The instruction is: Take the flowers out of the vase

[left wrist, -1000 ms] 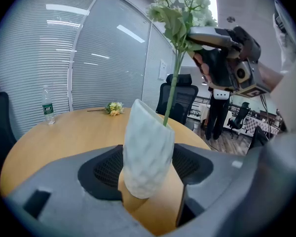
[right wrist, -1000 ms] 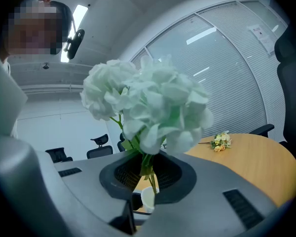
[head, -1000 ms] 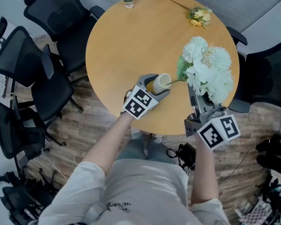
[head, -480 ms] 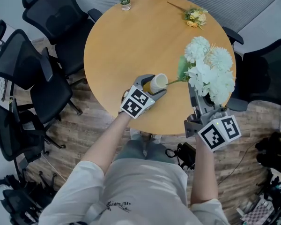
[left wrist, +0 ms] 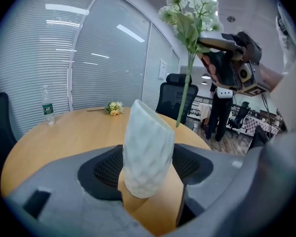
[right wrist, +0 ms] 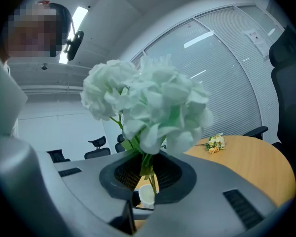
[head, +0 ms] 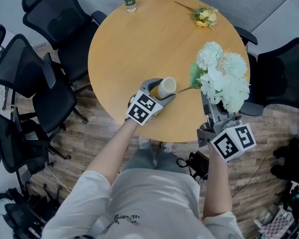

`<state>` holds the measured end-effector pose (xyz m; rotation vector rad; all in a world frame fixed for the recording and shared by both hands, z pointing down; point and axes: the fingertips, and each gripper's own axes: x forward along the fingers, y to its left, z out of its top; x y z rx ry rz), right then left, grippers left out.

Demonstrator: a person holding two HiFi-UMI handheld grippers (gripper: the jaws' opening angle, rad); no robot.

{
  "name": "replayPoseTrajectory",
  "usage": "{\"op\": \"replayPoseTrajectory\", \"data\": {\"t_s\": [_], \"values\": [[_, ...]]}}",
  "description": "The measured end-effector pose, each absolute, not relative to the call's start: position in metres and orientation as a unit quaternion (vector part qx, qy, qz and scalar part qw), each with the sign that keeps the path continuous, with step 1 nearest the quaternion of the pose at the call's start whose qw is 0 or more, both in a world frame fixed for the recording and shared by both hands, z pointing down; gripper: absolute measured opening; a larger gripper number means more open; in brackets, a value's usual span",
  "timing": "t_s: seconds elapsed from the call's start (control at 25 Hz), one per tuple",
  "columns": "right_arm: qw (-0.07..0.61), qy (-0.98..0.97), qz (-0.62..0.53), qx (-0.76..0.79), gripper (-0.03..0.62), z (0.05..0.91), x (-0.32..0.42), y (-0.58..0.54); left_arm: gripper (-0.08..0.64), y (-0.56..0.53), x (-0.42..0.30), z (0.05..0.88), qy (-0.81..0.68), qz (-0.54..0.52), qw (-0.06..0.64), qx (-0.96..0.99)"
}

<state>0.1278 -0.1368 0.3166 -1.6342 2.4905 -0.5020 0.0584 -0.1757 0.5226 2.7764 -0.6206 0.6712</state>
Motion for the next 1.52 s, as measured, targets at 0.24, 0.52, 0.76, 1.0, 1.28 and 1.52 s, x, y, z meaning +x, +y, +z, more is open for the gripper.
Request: {"op": "replayPoseTrajectory", "data": {"t_s": [0.24, 0.52, 0.76, 1.0, 1.28, 1.52], "values": [[0.051, 0.82, -0.174, -0.544, 0.046, 0.332, 0.125, -0.133, 0.316, -0.175, 0.054, 0.523, -0.216, 0.221, 0.113, 0.944], [0.043, 0.82, -0.18, -0.542, 0.046, 0.344, 0.127, -0.133, 0.323, -0.174, 0.055, 0.525, -0.226, 0.227, 0.102, 0.942], [0.035, 0.823, -0.176, -0.539, 0.048, 0.348, 0.129, -0.134, 0.334, -0.178, 0.055, 0.511, -0.239, 0.216, 0.097, 0.942], [0.029, 0.824, -0.178, -0.537, 0.047, 0.353, 0.131, -0.134, 0.334, -0.177, 0.052, 0.496, -0.248, 0.208, 0.095, 0.941], [0.017, 0.825, -0.178, -0.536, 0.046, 0.356, 0.129, -0.123, 0.334, -0.164, 0.035, 0.472, -0.265, 0.179, 0.112, 0.941], [0.009, 0.831, -0.177, -0.527, 0.047, 0.353, 0.123, -0.111, 0.32, -0.148, 0.028, 0.444, -0.269, 0.168, 0.099, 0.943]]}}
